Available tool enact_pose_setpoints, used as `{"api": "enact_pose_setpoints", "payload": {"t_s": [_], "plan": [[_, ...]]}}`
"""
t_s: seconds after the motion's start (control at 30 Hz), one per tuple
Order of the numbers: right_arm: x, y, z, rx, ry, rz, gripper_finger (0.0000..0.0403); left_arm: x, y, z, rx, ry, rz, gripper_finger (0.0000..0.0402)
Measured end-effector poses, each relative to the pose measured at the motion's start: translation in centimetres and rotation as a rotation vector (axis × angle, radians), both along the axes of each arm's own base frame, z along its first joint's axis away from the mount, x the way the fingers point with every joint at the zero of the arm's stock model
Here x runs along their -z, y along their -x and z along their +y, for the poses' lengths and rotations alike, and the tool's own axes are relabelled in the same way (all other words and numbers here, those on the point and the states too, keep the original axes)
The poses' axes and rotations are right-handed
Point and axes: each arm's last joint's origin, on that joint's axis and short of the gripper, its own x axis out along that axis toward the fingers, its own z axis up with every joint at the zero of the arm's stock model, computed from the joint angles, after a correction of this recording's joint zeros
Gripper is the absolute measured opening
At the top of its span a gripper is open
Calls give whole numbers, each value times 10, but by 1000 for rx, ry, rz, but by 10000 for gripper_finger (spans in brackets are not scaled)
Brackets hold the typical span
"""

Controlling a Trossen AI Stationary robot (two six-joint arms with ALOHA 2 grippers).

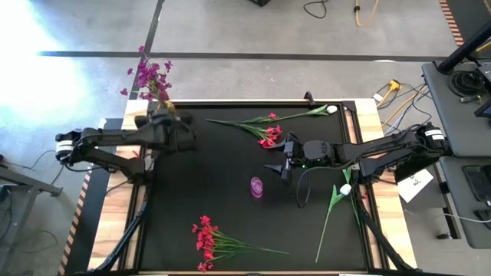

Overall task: Sort flowers into vase by color
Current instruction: Put the left dark red tulip into the yellow vase

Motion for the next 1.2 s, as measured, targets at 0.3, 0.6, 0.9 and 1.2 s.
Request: {"api": "enact_pose_setpoints", "payload": {"t_s": [0.3,0.6,0.9,1.2], "plan": [[-4,-1,0,-21,71,-30,327,-7,-61,27,154,260,93,0],[-3,-1,1,-22,60,-27,327,-52,-96,66,390,-61,335,0],[3,1,8,-35,19,31,327,-75,-53,111,260,-209,367,0],[3,1,9,-32,3,28,327,-65,-24,140,133,-171,332,0]]}}
